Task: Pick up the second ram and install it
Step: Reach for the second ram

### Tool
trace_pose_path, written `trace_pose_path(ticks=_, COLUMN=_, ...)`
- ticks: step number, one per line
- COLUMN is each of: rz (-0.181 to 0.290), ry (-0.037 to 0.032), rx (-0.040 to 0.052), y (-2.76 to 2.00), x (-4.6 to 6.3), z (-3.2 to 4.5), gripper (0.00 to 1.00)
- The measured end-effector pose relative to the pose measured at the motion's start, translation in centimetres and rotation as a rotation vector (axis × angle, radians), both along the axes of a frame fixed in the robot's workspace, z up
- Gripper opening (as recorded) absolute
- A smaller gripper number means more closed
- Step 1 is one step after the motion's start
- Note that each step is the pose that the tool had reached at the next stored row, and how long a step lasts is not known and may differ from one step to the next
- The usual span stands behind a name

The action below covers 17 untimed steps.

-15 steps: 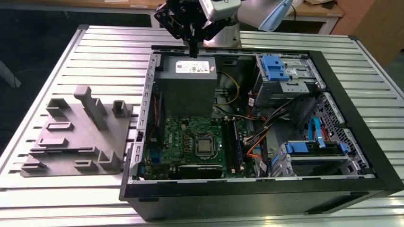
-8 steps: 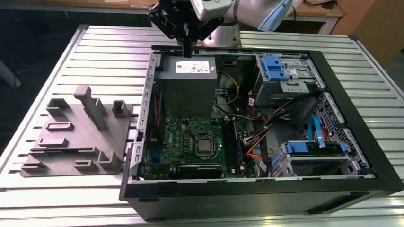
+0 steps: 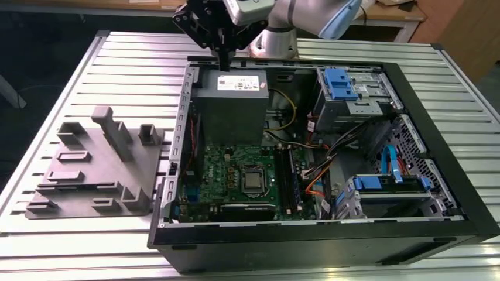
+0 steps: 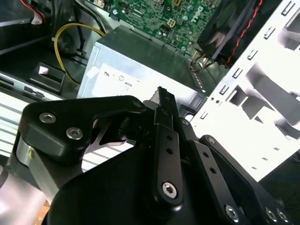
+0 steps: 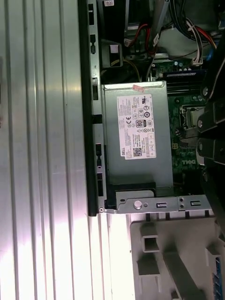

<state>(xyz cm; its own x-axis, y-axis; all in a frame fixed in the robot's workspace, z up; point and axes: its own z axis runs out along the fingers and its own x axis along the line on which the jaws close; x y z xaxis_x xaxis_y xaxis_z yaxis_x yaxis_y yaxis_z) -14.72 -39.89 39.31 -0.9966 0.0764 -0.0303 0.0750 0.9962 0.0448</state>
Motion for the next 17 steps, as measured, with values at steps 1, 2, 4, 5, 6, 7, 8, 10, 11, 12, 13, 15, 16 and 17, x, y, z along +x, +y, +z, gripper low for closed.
trace_pose_path(ticks=1, rz=0.0, ry=-0.0001, rx=0.0003, y=0.0, x=-0.1, z=-0.01, gripper=0.07)
trace_pose_path(ticks=2, rz=0.0, ry=0.0, rx=0.0004, y=0.0, x=-0.2, z=0.0, gripper=0.07)
trace_pose_path(ticks=4, rz=0.0, ry=0.0, rx=0.0006, y=0.0, x=-0.4, z=-0.01, gripper=0.07)
trace_pose_path(ticks=5, rz=-0.001, ry=0.0, rx=0.0005, y=0.0, x=-0.5, z=-0.01, gripper=0.07)
trace_pose_path(ticks=6, rz=-0.002, ry=0.0, rx=0.0005, y=0.0, x=-0.6, z=-0.01, gripper=0.07)
trace_pose_path(ticks=7, rz=-0.003, ry=0.0, rx=0.0005, y=0.0, x=-0.7, z=-0.01, gripper=0.07)
trace_pose_path(ticks=8, rz=-0.003, ry=0.0, rx=0.0005, y=0.0, x=-0.8, z=-0.01, gripper=0.07)
trace_pose_path(ticks=10, rz=-0.005, ry=0.0, rx=0.0005, y=0.0, x=-1.0, z=-0.02, gripper=0.07)
trace_pose_path(ticks=11, rz=-0.005, ry=-0.0001, rx=0.0006, y=0.0, x=-1.1, z=-0.03, gripper=0.07)
trace_pose_path(ticks=12, rz=-0.005, ry=0.0, rx=0.0006, y=0.0, x=-1.3, z=-0.03, gripper=0.07)
trace_pose_path(ticks=13, rz=-0.006, ry=0.0, rx=0.0005, y=0.0, x=-1.4, z=-0.03, gripper=0.07)
trace_pose_path(ticks=15, rz=-0.006, ry=-0.0001, rx=0.0005, y=0.0, x=-1.9, z=-0.04, gripper=0.07)
trace_pose_path(ticks=16, rz=-0.006, ry=-0.0001, rx=0.0005, y=0.0, x=-2.1, z=-0.04, gripper=0.07)
trace_pose_path(ticks=17, rz=-0.006, ry=-0.0003, rx=0.0006, y=0.0, x=-2.4, z=-0.05, gripper=0.07)
